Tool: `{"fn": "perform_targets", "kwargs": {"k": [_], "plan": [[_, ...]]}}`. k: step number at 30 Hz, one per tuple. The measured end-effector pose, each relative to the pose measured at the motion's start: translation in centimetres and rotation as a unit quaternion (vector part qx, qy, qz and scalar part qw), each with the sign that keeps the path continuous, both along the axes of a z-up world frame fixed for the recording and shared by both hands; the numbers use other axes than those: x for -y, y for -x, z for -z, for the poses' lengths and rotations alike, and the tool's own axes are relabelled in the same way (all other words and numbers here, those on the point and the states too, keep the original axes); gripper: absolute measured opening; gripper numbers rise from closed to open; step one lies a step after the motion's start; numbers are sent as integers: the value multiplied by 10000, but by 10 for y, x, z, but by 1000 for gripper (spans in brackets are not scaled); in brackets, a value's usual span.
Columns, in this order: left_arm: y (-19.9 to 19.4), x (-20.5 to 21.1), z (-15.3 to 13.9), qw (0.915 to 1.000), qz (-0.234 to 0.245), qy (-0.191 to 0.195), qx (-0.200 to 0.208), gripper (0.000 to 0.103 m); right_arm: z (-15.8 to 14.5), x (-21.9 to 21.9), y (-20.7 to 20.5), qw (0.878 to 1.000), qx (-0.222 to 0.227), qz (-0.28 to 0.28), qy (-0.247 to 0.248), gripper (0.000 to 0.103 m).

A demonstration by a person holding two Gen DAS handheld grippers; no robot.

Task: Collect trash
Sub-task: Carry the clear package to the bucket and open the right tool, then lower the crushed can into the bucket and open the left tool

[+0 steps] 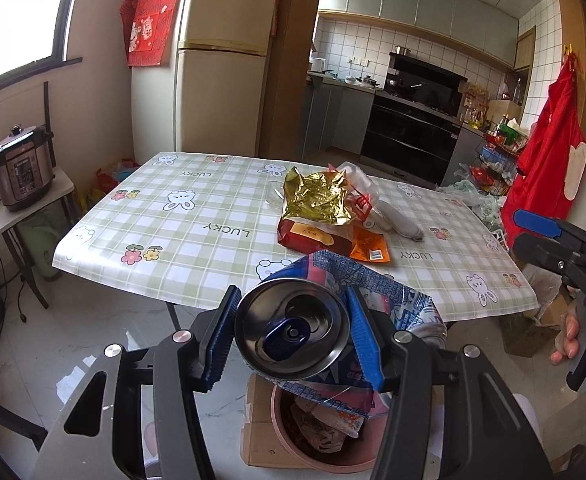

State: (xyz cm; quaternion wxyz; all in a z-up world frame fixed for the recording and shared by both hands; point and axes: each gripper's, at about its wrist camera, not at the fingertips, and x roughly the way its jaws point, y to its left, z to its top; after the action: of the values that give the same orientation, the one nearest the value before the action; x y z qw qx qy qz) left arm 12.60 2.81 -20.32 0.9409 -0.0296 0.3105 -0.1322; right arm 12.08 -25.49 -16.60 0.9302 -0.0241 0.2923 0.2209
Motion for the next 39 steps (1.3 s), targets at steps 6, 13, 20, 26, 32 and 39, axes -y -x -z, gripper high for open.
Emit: {"fn": "perform_targets", "kwargs": {"k": [6, 13, 20, 26, 32, 39], "plan": [[-2, 19, 0, 9996, 257, -56, -53, 52, 0, 16, 0, 9999, 26, 163, -33, 97], [-9, 44, 7, 9983, 536, -64, -240, 52, 0, 30, 1, 9995, 6, 292, -84, 97], [-22, 73, 18, 9946, 926, -87, -460, 54, -2, 44, 3, 9989, 22, 456, -128, 97], [-23, 71, 19, 9951, 868, -36, -462, 72, -2, 47, 4, 9987, 11, 504, -106, 97], [-23, 52, 19, 9971, 583, -166, -462, 84, 3, 46, 2, 9987, -61, 501, -92, 97], [-26, 22, 17, 9989, -64, -155, -437, 97, 5, 40, 0, 9988, -95, 469, -39, 97]]}}
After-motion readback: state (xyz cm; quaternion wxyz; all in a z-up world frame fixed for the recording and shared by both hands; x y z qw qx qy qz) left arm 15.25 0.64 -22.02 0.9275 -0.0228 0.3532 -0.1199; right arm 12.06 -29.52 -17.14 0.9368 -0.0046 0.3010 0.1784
